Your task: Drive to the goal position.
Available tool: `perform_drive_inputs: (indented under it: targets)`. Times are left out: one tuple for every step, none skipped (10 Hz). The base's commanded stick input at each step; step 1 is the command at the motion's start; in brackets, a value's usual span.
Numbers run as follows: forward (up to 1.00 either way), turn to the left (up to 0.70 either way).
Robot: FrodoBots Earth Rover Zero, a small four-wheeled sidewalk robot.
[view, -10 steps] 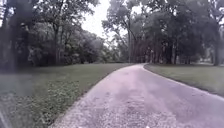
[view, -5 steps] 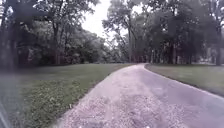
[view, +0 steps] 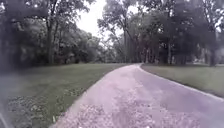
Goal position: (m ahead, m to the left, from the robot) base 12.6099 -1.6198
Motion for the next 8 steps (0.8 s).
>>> perform_drive_inputs:
  targets:
    - [0.7, -0.04]
    - [0.7, -0.04]
    - [0.7, -0.04]
    - [0.7, -0.04]
    - [0.7, -0.04]
    - [0.7, -0.04]
    - [0.7, -0.03]
    - [0.7, 0.0]
